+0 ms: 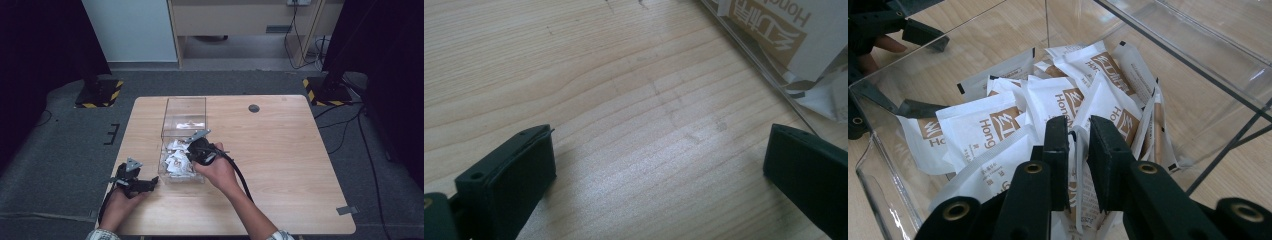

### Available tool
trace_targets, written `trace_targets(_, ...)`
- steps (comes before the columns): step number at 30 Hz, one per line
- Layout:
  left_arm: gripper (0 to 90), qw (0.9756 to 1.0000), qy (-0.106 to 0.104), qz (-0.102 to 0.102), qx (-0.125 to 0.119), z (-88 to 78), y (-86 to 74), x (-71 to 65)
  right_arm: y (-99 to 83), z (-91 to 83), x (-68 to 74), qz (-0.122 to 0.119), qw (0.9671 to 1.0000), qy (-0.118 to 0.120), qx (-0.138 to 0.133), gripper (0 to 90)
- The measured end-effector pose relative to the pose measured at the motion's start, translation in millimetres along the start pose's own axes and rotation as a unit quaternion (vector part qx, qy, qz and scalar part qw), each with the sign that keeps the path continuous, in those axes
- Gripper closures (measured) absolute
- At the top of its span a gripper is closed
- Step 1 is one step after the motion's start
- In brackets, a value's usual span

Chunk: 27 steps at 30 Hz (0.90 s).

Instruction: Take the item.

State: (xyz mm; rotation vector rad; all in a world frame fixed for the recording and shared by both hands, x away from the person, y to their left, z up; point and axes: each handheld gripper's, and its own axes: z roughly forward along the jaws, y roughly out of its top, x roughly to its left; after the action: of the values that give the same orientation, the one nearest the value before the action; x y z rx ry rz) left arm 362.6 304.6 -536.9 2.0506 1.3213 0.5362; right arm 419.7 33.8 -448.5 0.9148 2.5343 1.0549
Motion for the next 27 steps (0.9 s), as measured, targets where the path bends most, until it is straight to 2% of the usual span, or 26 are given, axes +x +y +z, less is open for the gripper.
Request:
trace_targets(4, 0.0, 1.0, 0.0, 0.0, 0.0, 0.0, 0.0, 0.0, 0.2, 0.4, 1.6, -0.002, 1.0, 0.003, 0.0, 86.3)
trace_targets(7, 0.0, 1.0, 0.0, 0.001, 0.0, -0.1, 0.0, 0.1, 0.5, -1.6, 1.3, -0.001, 1.0, 0.002, -0.002, 88.8)
trace_targets(15, 0.0, 1.0, 0.0, 0.001, 0.0, -0.1, 0.0, 0.1, 2.4, -10.3, 0.7, 0.003, 0.9995, 0.015, -0.026, 89.4)
trace_targets(27, 0.0, 1.0, 0.0, 0.001, 0.001, -0.1, 0.0, 0.1, 13.8, -19.0, 3.7, 0.0, 0.9988, 0.02, -0.045, 89.4)
